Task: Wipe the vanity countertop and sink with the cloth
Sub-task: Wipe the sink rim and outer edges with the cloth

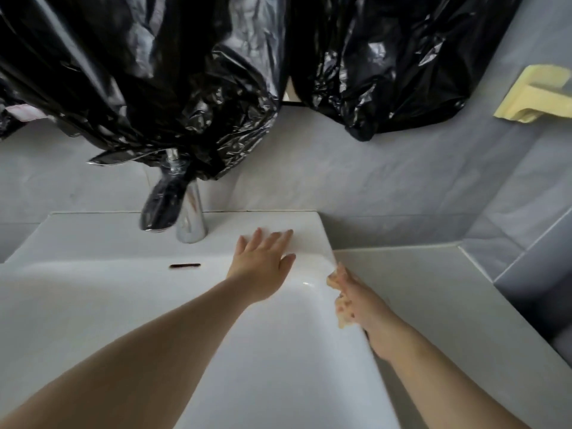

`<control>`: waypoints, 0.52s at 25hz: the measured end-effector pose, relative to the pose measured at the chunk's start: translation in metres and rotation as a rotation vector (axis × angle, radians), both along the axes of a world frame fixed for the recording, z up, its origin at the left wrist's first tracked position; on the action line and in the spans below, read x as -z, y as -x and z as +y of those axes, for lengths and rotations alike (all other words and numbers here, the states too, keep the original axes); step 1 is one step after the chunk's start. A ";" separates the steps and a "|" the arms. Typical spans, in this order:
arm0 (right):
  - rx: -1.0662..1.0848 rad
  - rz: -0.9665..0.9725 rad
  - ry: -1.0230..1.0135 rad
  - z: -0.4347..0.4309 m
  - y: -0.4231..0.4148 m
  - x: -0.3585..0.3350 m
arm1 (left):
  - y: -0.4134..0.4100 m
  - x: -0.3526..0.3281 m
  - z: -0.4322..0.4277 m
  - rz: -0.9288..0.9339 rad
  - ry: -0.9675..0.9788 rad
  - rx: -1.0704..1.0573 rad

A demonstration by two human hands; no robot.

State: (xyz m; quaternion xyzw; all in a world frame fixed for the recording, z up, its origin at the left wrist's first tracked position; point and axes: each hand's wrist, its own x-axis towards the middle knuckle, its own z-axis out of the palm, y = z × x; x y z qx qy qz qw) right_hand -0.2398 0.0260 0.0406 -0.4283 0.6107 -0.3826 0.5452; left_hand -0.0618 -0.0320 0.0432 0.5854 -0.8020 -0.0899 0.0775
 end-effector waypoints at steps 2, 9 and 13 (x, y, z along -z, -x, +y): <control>0.008 -0.073 -0.023 -0.004 0.001 0.000 | 0.020 -0.001 -0.020 0.015 -0.078 -0.054; -0.067 -0.295 0.058 -0.074 0.001 0.007 | 0.068 0.003 -0.040 -0.078 -0.048 -0.346; -0.130 -0.469 0.122 -0.084 0.004 0.031 | 0.068 0.008 -0.038 -0.174 0.005 -0.346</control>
